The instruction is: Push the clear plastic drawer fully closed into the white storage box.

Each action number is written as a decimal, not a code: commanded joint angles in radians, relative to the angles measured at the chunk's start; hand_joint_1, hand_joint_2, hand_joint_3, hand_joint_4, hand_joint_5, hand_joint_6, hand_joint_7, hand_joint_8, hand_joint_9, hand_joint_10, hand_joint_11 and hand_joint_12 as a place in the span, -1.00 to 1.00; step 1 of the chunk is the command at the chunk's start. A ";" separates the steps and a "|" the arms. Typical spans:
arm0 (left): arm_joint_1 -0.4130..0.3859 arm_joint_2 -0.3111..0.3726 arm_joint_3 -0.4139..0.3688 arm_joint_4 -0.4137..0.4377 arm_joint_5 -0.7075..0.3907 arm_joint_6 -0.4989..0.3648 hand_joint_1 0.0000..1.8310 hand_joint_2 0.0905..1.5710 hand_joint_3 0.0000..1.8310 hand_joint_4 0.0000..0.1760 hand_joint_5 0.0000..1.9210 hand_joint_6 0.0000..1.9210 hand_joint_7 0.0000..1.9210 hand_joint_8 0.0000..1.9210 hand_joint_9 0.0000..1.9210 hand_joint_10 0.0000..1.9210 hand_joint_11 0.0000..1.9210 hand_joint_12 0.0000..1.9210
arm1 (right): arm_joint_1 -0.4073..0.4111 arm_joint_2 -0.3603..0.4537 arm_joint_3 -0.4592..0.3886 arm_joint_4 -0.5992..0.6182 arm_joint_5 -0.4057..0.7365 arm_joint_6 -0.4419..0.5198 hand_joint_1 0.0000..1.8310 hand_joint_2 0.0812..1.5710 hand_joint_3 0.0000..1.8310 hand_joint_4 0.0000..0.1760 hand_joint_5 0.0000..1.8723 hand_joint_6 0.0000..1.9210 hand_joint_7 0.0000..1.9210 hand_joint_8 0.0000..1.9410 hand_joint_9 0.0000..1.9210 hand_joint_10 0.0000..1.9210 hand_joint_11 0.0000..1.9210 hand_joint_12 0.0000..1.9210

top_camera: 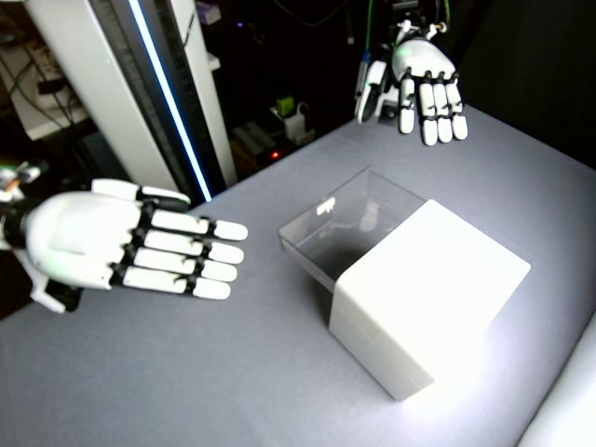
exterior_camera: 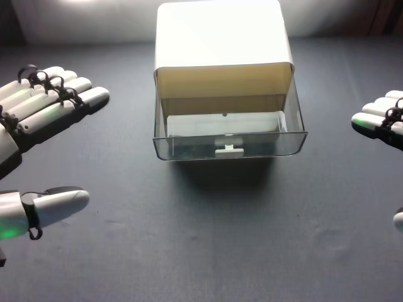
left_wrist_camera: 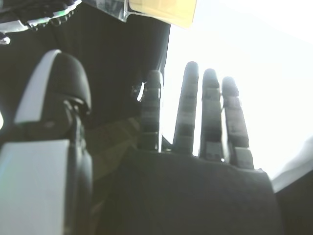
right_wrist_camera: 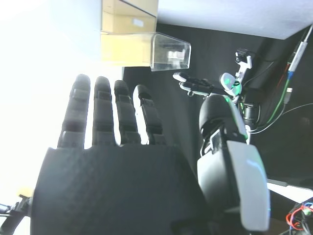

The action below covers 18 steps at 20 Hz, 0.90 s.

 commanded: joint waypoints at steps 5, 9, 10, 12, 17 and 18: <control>-0.010 -0.001 0.006 -0.020 -0.119 -0.008 -0.88 0.49 -0.98 -0.23 -1.00 -1.00 -1.00 -1.00 -1.00 -1.00 -1.00 -1.00 | 0.002 0.000 0.000 0.014 0.117 0.002 -0.72 0.64 -0.99 -1.00 -0.97 -0.99 -1.00 -1.00 -1.00 -1.00 -1.00 -1.00; -0.010 0.003 0.007 -0.039 -0.135 -0.005 -0.90 0.49 -0.99 -0.24 -1.00 -1.00 -1.00 -1.00 -1.00 -1.00 -1.00 -1.00 | -0.006 -0.005 -0.004 -0.026 0.113 0.044 -0.68 0.67 -1.00 -1.00 -0.91 -0.98 -0.91 -0.99 -0.86 -0.97 -1.00 -0.21; -0.009 0.003 0.007 -0.043 -0.140 -0.002 -0.92 0.50 -0.98 -0.41 -1.00 -1.00 -1.00 -1.00 -1.00 -1.00 -1.00 -1.00 | -0.006 -0.008 -0.005 -0.032 0.112 0.050 -0.65 0.67 -1.00 -1.00 -0.86 -0.98 -0.86 -0.99 -0.80 -0.95 -1.00 0.04; -0.009 0.003 0.007 -0.047 -0.144 0.000 -0.92 0.51 -0.99 -0.48 -1.00 -1.00 -1.00 -1.00 -1.00 -1.00 -1.00 -1.00 | -0.006 -0.013 -0.005 -0.038 0.108 0.056 -0.56 0.68 -1.00 -1.00 -0.66 -0.95 -0.60 -0.93 -0.56 -0.85 -1.00 0.48; -0.007 0.005 0.006 -0.070 -0.165 0.011 -0.90 0.55 -0.98 -0.45 -1.00 -1.00 -1.00 -1.00 -1.00 -1.00 -1.00 -1.00 | -0.005 -0.069 0.014 -0.086 0.097 0.123 -0.54 0.81 -1.00 -1.00 -0.46 -0.92 -0.30 -0.94 -0.46 -0.31 -0.76 0.60; -0.007 0.006 0.005 -0.075 -0.170 0.013 -0.90 0.55 -0.98 -0.45 -1.00 -1.00 -1.00 -1.00 -1.00 -1.00 -1.00 -1.00 | -0.001 -0.087 0.018 -0.096 0.094 0.137 -0.55 0.82 -1.00 -1.00 -0.44 -0.91 -0.28 -0.94 -0.48 -0.24 -0.75 0.58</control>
